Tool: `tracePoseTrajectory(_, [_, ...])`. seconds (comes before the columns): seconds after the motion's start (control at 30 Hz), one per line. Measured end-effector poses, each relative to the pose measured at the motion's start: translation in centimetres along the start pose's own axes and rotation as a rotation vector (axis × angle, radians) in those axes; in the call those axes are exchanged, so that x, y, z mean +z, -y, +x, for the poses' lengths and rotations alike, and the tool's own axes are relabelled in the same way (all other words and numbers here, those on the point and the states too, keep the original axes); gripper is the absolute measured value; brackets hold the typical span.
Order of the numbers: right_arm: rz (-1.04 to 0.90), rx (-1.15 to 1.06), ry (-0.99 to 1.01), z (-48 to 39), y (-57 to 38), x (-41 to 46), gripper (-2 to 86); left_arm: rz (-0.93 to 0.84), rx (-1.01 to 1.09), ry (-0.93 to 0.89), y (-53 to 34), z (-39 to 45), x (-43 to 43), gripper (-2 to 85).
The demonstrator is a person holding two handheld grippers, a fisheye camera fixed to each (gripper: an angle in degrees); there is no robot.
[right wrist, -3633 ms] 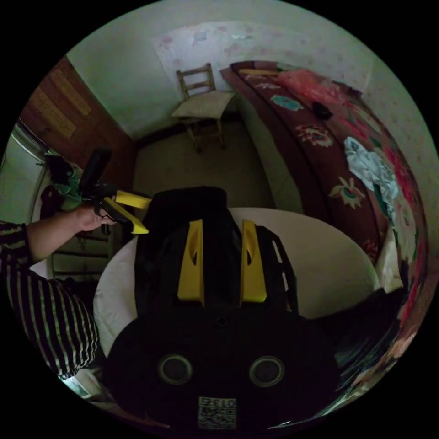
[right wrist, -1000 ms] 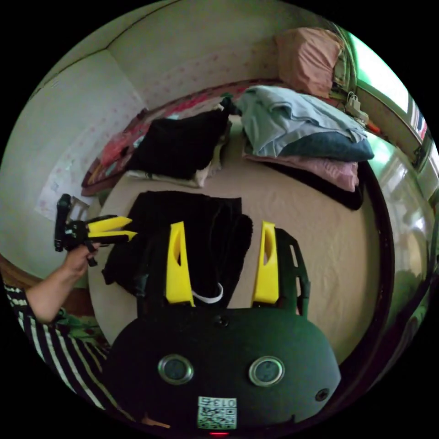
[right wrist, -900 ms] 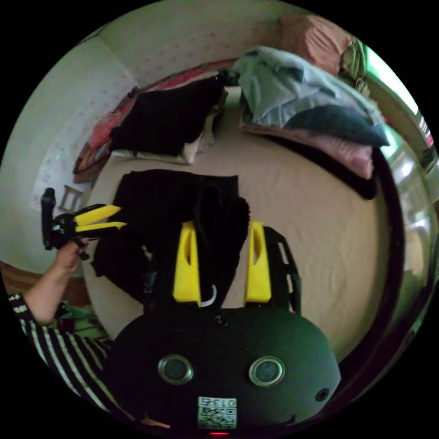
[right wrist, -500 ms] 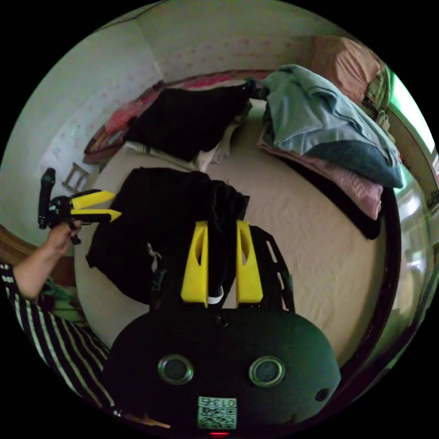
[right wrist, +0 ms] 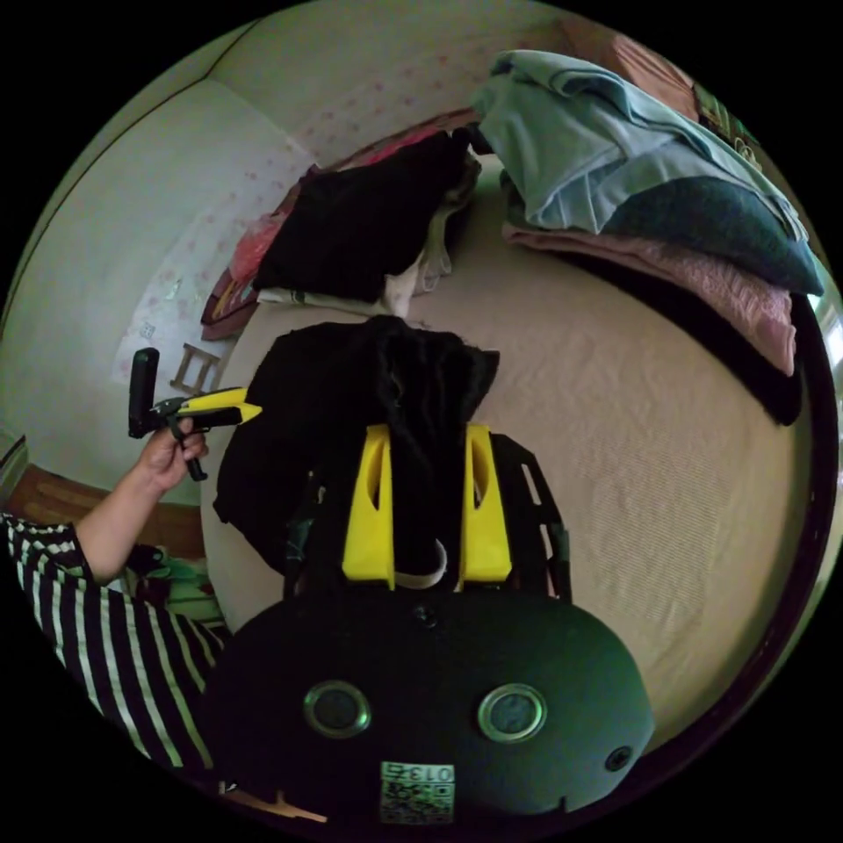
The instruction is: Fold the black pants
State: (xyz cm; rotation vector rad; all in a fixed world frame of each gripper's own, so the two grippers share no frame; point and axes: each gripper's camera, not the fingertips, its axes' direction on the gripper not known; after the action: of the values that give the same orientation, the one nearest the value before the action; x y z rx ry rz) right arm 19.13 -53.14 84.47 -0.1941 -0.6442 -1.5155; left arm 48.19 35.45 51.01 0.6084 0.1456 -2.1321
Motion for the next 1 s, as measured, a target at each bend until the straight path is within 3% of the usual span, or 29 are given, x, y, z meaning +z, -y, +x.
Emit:
tracePoseTrajectory(0.13, [-0.009, -0.038, -0.080, -1.1, -2.7, -0.7, 11.8, -0.017, 0.001, 0.052, -0.4, 1.1, 0.6, 13.7])
tracePoseTrajectory(0.3, [0.006, -0.009, -0.036, -1.0, -6.1, -2.1, 7.9, -0.003, -0.046, 0.043, -1.3, 2.2, 0.2, 4.0])
tracePoseTrajectory(0.47, [0.032, -0.254, -0.405, -8.0, -11.0, -3.9, 6.9, 0.070, -0.026, 0.050, -3.2, 5.1, -1.4, 1.8])
tracePoseTrajectory(0.63, [0.157, -0.287, -0.495, -12.3, -17.2, -8.4, 6.8, 0.197, 0.005, -0.017, -6.2, 7.7, -5.3, 1.3])
tracePoseTrajectory(1.0, [0.341, -0.074, -0.609, -14.4, -33.9, -24.1, 6.3, 0.294, 0.435, -0.124, -4.8, 23.0, -11.0, 1.0])
